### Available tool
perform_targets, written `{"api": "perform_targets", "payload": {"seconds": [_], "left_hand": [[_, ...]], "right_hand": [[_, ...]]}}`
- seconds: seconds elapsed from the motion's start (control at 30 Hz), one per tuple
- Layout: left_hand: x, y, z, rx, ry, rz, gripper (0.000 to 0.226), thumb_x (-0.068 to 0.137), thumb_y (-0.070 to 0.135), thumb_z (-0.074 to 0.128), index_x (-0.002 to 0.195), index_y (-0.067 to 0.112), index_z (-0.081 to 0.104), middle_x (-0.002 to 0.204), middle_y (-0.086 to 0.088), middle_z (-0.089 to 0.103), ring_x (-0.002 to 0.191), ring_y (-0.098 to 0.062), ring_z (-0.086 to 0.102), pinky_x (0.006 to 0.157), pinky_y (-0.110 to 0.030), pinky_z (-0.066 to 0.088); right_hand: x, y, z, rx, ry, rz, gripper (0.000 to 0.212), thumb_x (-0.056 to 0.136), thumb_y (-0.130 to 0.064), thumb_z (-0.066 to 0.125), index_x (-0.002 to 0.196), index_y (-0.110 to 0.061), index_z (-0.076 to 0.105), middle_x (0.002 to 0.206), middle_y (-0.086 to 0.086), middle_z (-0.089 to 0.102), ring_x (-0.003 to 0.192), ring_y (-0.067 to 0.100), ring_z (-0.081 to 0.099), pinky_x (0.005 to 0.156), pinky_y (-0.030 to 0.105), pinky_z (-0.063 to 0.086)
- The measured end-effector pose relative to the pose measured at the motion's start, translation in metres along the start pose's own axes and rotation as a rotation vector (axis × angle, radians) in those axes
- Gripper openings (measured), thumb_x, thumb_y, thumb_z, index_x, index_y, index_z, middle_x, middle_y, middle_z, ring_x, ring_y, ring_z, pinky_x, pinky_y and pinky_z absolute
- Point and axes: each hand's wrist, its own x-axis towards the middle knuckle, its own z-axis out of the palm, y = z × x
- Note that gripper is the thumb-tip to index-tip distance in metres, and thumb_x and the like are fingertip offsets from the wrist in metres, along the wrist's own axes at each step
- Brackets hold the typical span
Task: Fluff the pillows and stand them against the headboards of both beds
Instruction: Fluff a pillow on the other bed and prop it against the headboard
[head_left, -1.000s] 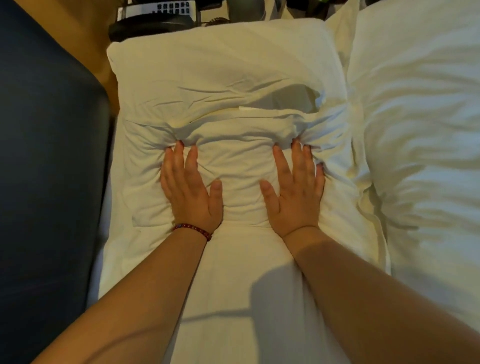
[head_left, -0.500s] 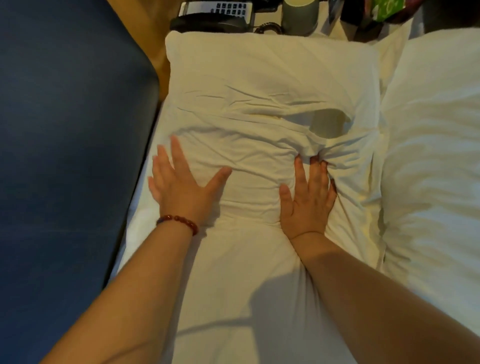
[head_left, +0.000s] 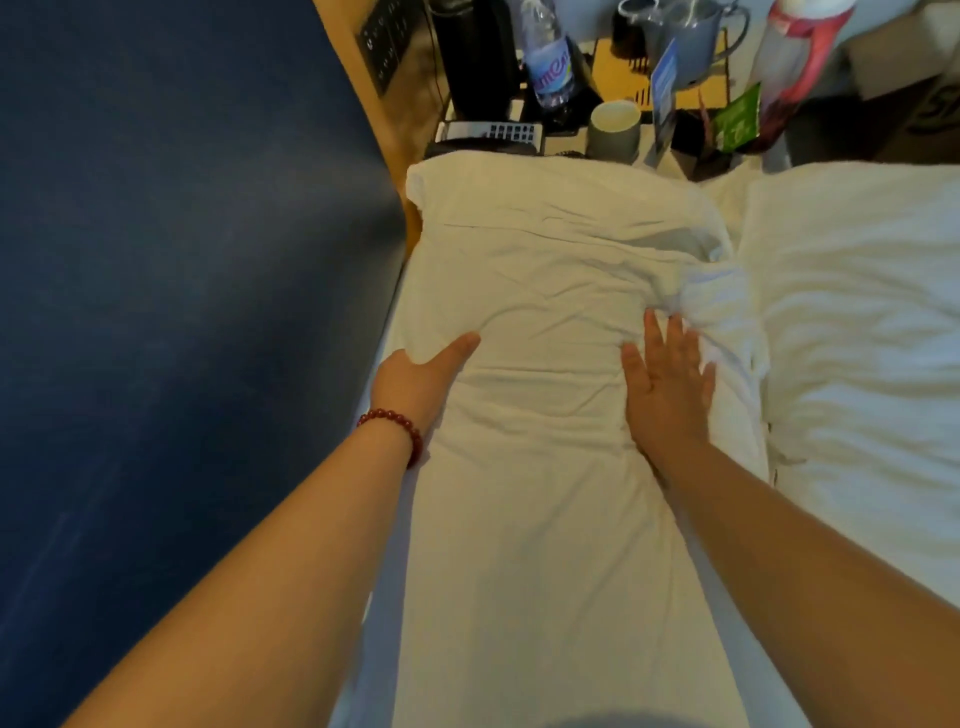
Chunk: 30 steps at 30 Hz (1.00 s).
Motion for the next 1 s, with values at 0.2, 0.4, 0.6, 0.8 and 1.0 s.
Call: {"api": "perform_targets", "payload": {"seconds": [0.2, 0.4, 0.6, 0.8, 1.0], "left_hand": [[-0.081, 0.069, -0.042, -0.052, 0.033, 0.344, 0.025, 0.075, 0.050, 0.073, 0.090, 0.030, 0.068, 0.080, 0.017, 0.071, 0.070, 0.007, 0.064, 0.049, -0.008, 0.043], [-0.138, 0.145, -0.086, 0.205, -0.002, 0.516, 0.042, 0.093, 0.059, 0.046, 0.101, 0.021, 0.063, 0.089, 0.014, 0.063, 0.084, -0.006, 0.059, 0.065, -0.015, 0.041], [-0.152, 0.121, -0.023, -0.034, -0.470, 0.411, 0.033, 0.104, 0.033, 0.038, 0.123, 0.020, 0.062, 0.124, 0.004, 0.063, 0.112, -0.005, 0.058, 0.089, -0.016, 0.042], [-0.118, 0.063, 0.066, -0.385, -0.342, 0.060, 0.021, 0.099, 0.020, 0.051, 0.105, 0.029, 0.069, 0.109, 0.004, 0.070, 0.098, -0.011, 0.064, 0.080, -0.024, 0.051], [-0.050, 0.048, 0.085, -0.026, -0.218, 0.058, 0.056, 0.099, 0.039, 0.049, 0.147, 0.014, 0.037, 0.153, -0.005, 0.037, 0.137, -0.027, 0.038, 0.100, -0.027, 0.032]], "right_hand": [[-0.046, -0.134, -0.093, 0.343, -0.084, -0.132, 0.075, 0.087, -0.070, 0.038, 0.150, -0.030, 0.030, 0.159, -0.005, 0.026, 0.145, 0.017, 0.023, 0.119, 0.043, 0.020], [-0.076, -0.236, -0.177, 0.630, -0.342, 0.017, 0.112, 0.050, -0.092, 0.051, 0.145, -0.034, 0.038, 0.148, -0.008, 0.044, 0.133, 0.020, 0.043, 0.108, 0.048, 0.037], [-0.072, -0.186, -0.192, 0.639, -0.356, 0.162, 0.104, 0.047, -0.083, 0.068, 0.134, -0.030, 0.051, 0.125, -0.003, 0.064, 0.108, 0.023, 0.062, 0.095, 0.044, 0.049], [-0.036, -0.083, -0.205, 0.499, -0.212, 0.296, 0.095, 0.060, -0.061, 0.080, 0.138, -0.015, 0.051, 0.132, 0.007, 0.060, 0.116, 0.028, 0.059, 0.098, 0.043, 0.048], [-0.005, -0.030, -0.191, 0.202, -0.162, 0.271, 0.104, 0.067, -0.070, 0.071, 0.144, -0.009, 0.038, 0.142, 0.013, 0.050, 0.124, 0.036, 0.051, 0.087, 0.035, 0.043]]}}
